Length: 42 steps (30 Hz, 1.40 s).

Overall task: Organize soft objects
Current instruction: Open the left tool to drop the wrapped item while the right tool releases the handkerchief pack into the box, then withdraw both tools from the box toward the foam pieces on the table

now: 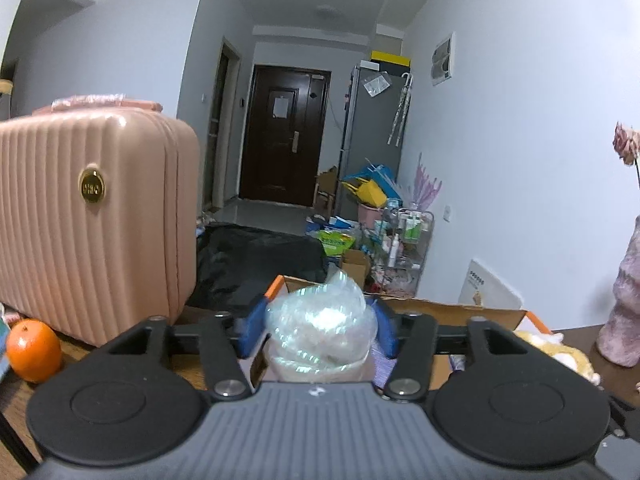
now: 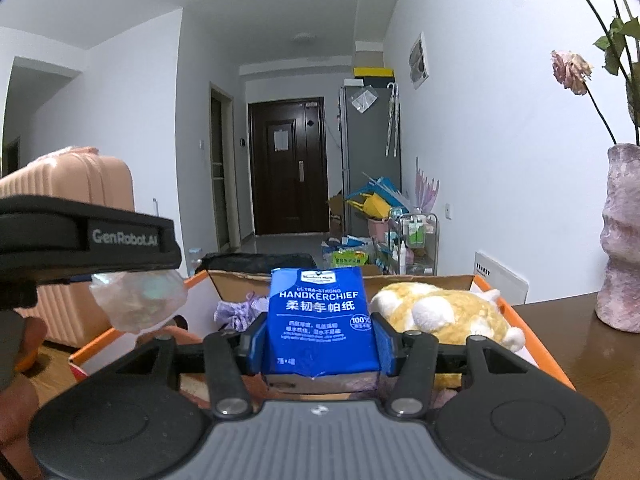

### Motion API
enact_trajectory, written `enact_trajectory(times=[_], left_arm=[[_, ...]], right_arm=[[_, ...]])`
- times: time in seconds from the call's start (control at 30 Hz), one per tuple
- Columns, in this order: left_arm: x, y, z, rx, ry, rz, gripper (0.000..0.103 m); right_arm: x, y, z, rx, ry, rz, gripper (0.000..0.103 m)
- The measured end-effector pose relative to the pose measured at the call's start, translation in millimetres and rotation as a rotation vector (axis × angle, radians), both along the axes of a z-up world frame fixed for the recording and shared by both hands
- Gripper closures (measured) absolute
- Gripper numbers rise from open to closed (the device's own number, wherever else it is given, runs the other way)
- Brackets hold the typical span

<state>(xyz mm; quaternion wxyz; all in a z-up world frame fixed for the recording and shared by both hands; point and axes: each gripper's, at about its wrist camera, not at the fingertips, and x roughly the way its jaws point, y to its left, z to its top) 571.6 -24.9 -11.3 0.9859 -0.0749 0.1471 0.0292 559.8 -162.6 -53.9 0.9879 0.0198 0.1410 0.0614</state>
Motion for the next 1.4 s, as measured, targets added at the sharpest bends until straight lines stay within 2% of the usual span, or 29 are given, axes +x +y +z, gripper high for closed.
enact_trajectory(times=[0.03, 0.07, 0.13, 0.17, 0.27, 0.33, 0.7, 1.4], left_arm=[[-2, 2, 1, -0.009, -0.004, 0.013, 0.016], [-5, 3, 1, -0.009, -0.016, 0.032, 0.007], [-10, 5, 3, 0.004, -0.033, 0.064, 0.001], [-12, 8, 4, 0.000, -0.031, 0.072, 0.000], [-16, 14, 4, -0.011, -0.012, 0.083, 0.000], [-19, 17, 4, -0.002, -0.006, 0.097, 0.000], [-57, 24, 7, 0.035, -0.013, 0.109, 0.000], [-138, 36, -5, 0.127, 0.060, 0.086, 0.000]], right_arm=[[0, 0, 0, -0.003, 0.000, -0.008, 0.043], [-1, -1, 0, -0.003, -0.002, -0.011, 0.036], [-3, -2, 1, 0.001, -0.012, -0.010, 0.027], [-5, -3, 1, 0.004, -0.016, -0.008, 0.019], [-9, -3, 1, 0.011, -0.027, -0.013, 0.003], [-13, -4, 1, 0.014, -0.036, -0.014, 0.000], [-43, -12, 5, 0.016, -0.069, -0.011, 0.000], [-128, -45, 5, -0.018, -0.046, -0.063, 0.000]])
